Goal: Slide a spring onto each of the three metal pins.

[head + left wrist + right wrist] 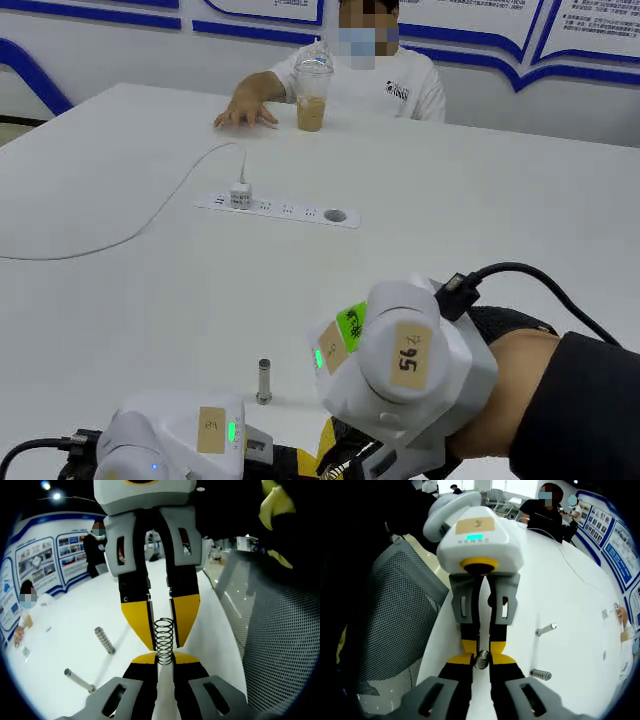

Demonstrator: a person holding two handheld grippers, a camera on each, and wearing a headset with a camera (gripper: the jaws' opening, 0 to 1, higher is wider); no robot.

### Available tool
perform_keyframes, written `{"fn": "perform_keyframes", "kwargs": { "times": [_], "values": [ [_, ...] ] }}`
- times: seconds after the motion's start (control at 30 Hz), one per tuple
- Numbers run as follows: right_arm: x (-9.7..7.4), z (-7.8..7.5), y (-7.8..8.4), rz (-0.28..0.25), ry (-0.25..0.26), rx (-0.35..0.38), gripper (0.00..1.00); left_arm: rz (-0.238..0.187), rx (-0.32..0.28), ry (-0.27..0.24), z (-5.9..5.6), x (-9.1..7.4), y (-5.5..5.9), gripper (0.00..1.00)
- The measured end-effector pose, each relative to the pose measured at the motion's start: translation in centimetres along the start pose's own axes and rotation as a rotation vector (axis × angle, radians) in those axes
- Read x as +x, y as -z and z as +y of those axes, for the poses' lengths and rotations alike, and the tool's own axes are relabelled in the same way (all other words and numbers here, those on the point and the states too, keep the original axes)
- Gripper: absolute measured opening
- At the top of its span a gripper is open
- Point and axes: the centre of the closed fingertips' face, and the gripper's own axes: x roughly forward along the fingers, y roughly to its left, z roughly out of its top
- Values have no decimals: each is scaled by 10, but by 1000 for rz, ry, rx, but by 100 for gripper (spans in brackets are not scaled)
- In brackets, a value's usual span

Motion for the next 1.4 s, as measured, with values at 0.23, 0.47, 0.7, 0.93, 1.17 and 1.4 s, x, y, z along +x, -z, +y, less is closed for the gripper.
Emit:
{"fn": "perform_keyframes", "kwargs": {
  "times": [0.23, 0.47, 0.7, 0.93, 1.17, 1.4],
  "values": [
    [1, -1, 1, 0, 1, 7, 14, -13, -12, -5, 1, -1, -3, 10],
    [0, -3, 0, -9, 9, 17, 13, -21, -17, -8, 2, -2, -4, 10],
    [-1, -3, -1, -7, 10, 20, 13, -18, -25, -7, 2, -3, -5, 10],
    [-1, -3, 0, -1, 10, 18, 13, -10, -44, 0, 1, -3, -4, 10],
    [-2, -5, -1, -3, 20, 22, 12, -15, -47, -10, 3, -5, -5, 11],
    [-8, -9, -6, -13, 33, 33, 12, -52, -63, -33, 8, -9, -11, 12]
  ]
}}
